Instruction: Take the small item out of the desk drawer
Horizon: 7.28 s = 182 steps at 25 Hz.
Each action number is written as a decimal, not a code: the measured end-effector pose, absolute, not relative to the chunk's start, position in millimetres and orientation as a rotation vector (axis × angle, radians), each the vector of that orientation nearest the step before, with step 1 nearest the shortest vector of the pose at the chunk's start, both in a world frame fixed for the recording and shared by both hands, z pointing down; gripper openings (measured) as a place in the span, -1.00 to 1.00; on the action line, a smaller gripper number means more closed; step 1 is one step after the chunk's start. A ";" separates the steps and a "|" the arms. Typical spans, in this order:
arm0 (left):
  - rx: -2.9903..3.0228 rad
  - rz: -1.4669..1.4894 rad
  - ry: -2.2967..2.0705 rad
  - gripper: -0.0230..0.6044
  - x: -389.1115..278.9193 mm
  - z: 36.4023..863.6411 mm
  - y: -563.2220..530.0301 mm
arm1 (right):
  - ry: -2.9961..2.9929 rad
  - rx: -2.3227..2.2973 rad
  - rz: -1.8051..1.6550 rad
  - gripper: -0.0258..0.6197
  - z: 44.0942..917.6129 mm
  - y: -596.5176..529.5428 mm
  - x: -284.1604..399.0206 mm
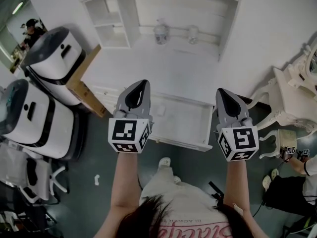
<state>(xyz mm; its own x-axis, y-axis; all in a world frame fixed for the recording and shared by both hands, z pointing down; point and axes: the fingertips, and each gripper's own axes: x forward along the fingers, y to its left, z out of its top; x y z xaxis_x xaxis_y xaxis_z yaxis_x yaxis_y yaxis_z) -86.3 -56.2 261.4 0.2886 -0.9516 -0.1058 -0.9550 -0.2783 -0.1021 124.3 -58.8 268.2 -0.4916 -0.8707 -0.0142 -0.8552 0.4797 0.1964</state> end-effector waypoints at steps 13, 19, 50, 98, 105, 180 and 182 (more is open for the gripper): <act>-2.487 0.048 1.734 -0.57 -98.6 263.8 -127.6 | -2.586 1.598 -0.243 -0.91 268.7 -117.3 111.1; -2.605 0.070 1.677 -0.20 -99.4 270.7 -161.0 | -2.562 1.621 -0.230 -0.91 269.8 -143.8 103.5; -2.811 -0.233 1.796 0.16 -111.1 400.4 -210.1 | -2.398 1.654 0.070 -0.91 361.1 -170.8 97.6; -3.152 -1.254 1.945 0.07 -77.6 668.3 -180.0 | -2.212 1.470 0.478 -0.91 497.3 -161.7 127.2; -3.143 -1.382 1.949 0.04 -76.5 692.9 -180.1 | -2.188 1.478 0.513 -0.91 504.3 -160.4 130.3; -2.945 -1.249 2.032 -0.32 -96.4 589.2 -200.9 | -2.357 1.489 0.383 -0.91 434.5 -197.1 114.8; -2.932 -1.233 2.021 -0.32 -98.7 580.2 -201.8 | -2.374 1.496 0.373 -0.91 427.9 -200.7 111.6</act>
